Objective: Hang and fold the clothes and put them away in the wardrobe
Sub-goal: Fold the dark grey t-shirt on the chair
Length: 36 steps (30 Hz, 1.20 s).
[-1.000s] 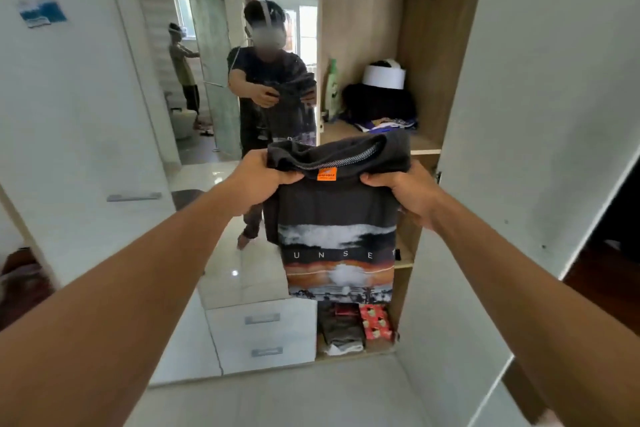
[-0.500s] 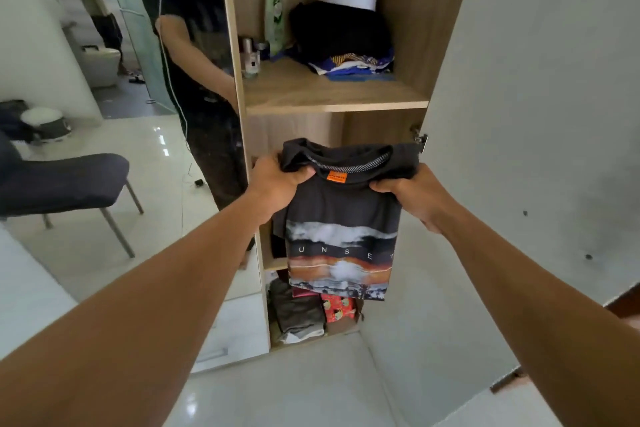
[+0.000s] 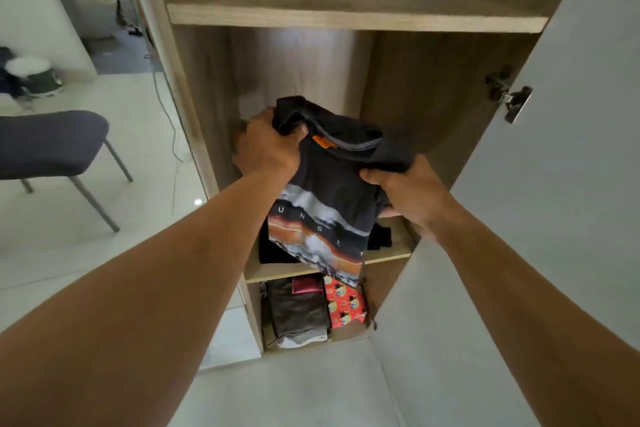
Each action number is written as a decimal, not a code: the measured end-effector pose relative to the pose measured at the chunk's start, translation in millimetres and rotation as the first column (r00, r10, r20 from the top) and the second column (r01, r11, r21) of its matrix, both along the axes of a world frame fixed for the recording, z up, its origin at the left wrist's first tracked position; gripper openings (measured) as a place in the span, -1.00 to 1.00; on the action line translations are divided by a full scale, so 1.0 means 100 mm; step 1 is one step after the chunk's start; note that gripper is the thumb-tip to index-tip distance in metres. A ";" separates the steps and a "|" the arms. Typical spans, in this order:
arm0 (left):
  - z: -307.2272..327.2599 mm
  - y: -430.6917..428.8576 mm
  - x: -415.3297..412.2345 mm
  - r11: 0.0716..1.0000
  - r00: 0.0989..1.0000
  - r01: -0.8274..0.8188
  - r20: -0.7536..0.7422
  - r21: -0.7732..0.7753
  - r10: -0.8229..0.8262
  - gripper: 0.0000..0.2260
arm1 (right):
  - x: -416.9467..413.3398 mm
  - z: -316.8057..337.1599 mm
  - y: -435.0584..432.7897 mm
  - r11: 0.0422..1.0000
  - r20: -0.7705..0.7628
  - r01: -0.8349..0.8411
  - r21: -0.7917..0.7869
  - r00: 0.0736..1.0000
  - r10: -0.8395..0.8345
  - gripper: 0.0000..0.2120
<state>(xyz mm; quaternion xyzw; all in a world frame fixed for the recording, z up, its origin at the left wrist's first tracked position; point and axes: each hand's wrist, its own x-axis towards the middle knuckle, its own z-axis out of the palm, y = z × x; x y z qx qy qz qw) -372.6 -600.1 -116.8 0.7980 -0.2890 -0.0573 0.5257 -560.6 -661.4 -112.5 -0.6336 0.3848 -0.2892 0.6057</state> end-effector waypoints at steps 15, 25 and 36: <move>-0.44 -1.06 0.58 0.988 0.989 -0.113 0.102 0.104 0.103 -0.83 | 1.03 -0.91 -0.26 0.880 0.235 0.061 0.472 0.953 -0.192 -0.80; -2.17 -1.59 -0.04 0.730 0.874 0.436 -0.054 0.526 -0.483 -0.51 | 0.64 -2.14 -1.03 0.689 -0.030 0.381 0.617 0.886 -0.463 -0.74; -2.71 -0.88 0.29 0.858 0.968 -0.229 0.196 0.460 0.154 -0.53 | 0.54 -2.38 -1.56 0.823 -0.203 0.411 0.392 0.911 -0.359 -0.74</move>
